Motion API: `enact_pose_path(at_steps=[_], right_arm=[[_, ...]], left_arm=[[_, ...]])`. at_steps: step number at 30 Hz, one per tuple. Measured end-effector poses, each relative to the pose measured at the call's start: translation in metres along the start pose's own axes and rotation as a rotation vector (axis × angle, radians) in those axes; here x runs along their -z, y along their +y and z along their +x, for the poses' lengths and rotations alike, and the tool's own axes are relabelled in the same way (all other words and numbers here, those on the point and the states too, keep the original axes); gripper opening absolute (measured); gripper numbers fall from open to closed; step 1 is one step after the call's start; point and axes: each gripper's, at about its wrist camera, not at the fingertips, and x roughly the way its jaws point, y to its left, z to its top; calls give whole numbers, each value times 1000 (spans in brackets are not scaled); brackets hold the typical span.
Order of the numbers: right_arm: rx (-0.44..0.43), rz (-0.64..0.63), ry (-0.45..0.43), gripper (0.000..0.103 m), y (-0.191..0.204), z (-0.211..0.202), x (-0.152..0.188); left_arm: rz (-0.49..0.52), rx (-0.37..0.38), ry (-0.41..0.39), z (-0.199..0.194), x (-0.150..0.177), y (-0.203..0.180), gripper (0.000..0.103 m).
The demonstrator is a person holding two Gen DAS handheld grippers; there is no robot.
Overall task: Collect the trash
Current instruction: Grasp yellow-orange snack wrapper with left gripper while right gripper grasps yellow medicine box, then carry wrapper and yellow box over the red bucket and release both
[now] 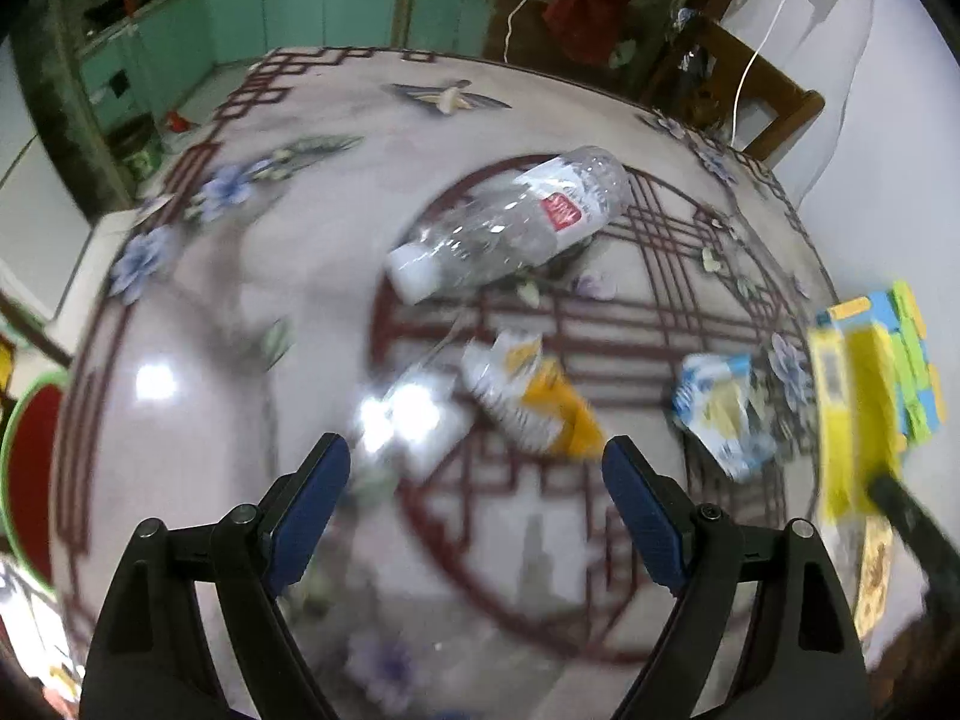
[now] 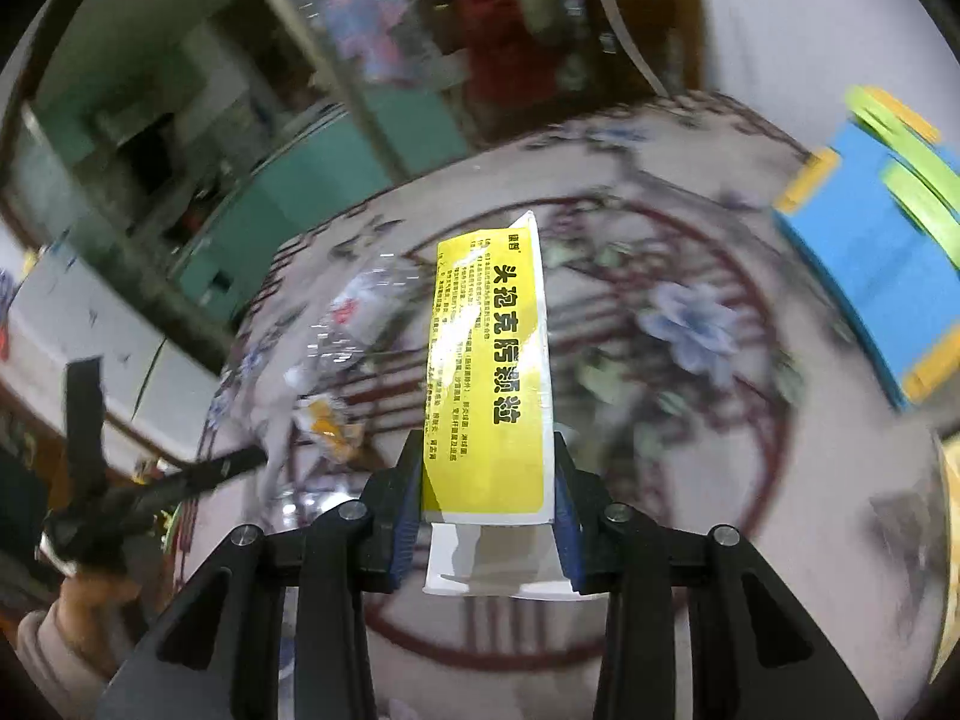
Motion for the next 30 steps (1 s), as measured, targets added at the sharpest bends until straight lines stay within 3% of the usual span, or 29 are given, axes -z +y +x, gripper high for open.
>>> enact_pose_path(at_steps=[4,6,7,9,15,22,30], right_arm=[[32,48,14,35,-22,-8,4],[40,58,14,35,-30,-11,4],[43,62,12,35,-32,-11,4],[41,64,5,35,-32,-12,3],[22,14,-25,35,-10,-12,-3],[-28,-65,-18,35,26,-6,-4],[-68,-112,24,35,54,-4,14]], left_arm=[[-15,18,36,31,-14,-9,80],[-27,26,68,44,-18,-10,47],[-41,30,96,51,-19,-8,38],[-71,51,112,55,-18,-4,31],[-72,64,64,25,-7,4,30],[48,12,20,-26,16,3,30],[84,-51,-67,-72,40,12,30]])
